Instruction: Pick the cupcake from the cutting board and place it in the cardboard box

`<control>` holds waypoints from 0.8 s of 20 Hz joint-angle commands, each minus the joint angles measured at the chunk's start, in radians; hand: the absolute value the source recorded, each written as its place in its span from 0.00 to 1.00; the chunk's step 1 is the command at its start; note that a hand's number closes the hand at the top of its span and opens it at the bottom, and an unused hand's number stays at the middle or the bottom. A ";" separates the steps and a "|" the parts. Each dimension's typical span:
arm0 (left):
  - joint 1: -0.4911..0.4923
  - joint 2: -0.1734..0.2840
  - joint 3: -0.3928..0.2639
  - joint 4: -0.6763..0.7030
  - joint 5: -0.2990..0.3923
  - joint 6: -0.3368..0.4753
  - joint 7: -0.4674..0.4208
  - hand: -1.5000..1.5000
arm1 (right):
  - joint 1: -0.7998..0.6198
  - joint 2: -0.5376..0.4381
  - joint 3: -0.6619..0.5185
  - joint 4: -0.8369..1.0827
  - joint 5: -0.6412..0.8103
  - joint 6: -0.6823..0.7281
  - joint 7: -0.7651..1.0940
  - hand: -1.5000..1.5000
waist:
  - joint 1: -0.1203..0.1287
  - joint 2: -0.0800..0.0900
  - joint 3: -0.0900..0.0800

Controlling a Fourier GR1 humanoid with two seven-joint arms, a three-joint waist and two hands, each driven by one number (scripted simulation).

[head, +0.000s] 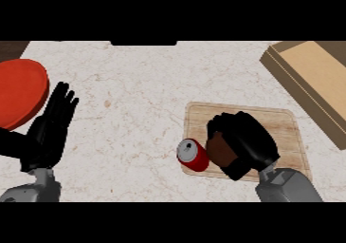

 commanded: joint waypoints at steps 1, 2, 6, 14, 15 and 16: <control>-0.005 0.008 0.002 -0.028 0.010 -0.007 0.035 0.50 | 0.050 -0.037 0.054 -0.202 0.045 0.046 0.016 1.00 | -0.003 0.000 0.001; 0.025 0.022 0.021 -0.026 0.016 -0.024 -0.003 0.50 | 0.042 -0.024 0.030 -0.295 0.008 0.128 0.067 1.00 | -0.003 -0.001 0.000; 0.016 0.020 0.027 -0.001 0.023 -0.023 0.009 0.50 | 0.015 0.127 -0.046 -0.379 -0.061 0.114 0.193 1.00 | -0.005 -0.001 0.000; -0.011 -0.001 0.008 0.023 0.009 -0.013 -0.002 0.50 | -0.153 0.093 -0.369 -0.387 -0.099 0.097 0.302 1.00 | 0.000 0.004 0.001; -0.044 0.027 0.047 0.037 0.039 -0.026 0.016 0.50 | -0.231 0.105 -0.419 -0.356 -0.114 0.084 0.325 1.00 | 0.004 0.005 0.001; -0.021 0.000 -0.010 -0.019 -0.011 0.002 0.030 0.50 | -0.212 0.074 -0.443 -0.367 -0.126 0.115 0.330 1.00 | 0.003 0.003 0.001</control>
